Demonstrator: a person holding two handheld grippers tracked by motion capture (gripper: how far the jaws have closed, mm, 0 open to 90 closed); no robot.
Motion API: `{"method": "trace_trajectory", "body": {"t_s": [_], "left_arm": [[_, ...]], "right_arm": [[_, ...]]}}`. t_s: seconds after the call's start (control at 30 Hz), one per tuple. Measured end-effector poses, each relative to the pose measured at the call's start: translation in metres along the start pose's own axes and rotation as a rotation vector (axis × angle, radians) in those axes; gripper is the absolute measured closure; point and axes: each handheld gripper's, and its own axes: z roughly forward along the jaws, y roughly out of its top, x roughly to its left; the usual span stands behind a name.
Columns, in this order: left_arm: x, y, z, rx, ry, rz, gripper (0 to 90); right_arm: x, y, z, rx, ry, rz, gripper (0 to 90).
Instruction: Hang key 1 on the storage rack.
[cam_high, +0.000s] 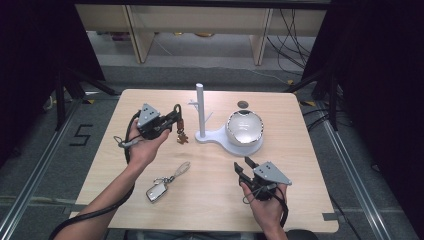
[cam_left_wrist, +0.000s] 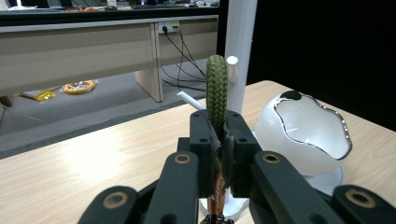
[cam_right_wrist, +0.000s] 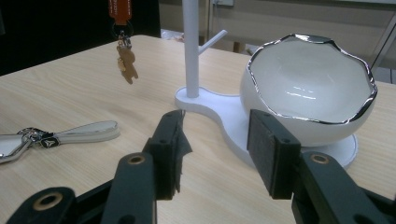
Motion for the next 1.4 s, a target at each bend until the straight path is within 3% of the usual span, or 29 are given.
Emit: {"method": "trace_trajectory", "body": {"t_s": [0.3,0.37,0.47,0.6,0.67,1.23,1.27,1.4], "left_arm": [[0.001,0.003,0.014,0.016,0.028,0.011,83.3],[0.001,0.004,0.017,0.019,0.030,0.014,83.3],[0.000,0.005,0.019,0.021,0.031,0.020,83.3],[-0.002,0.007,0.021,0.023,0.029,0.030,83.3],[-0.003,0.008,0.023,0.023,0.026,0.032,83.3],[-0.012,0.011,0.027,0.022,0.028,0.070,83.1],[-0.013,0.011,0.027,0.025,0.030,0.079,83.1],[-0.016,0.010,0.029,0.029,0.033,0.091,83.0]], "right_arm": [[0.001,-0.001,0.000,0.004,-0.002,0.016,56.3],[0.003,-0.002,0.000,0.009,-0.007,0.040,56.2],[-0.001,-0.002,0.001,-0.007,0.001,0.000,56.2],[0.002,-0.002,0.000,0.006,-0.007,0.046,56.2],[0.000,-0.002,0.001,-0.002,-0.002,0.022,56.2],[-0.001,-0.003,0.001,0.010,0.004,0.028,56.0],[0.001,-0.003,0.001,0.016,0.000,0.054,56.0],[-0.002,-0.004,0.002,0.005,0.015,0.035,56.0]]}}
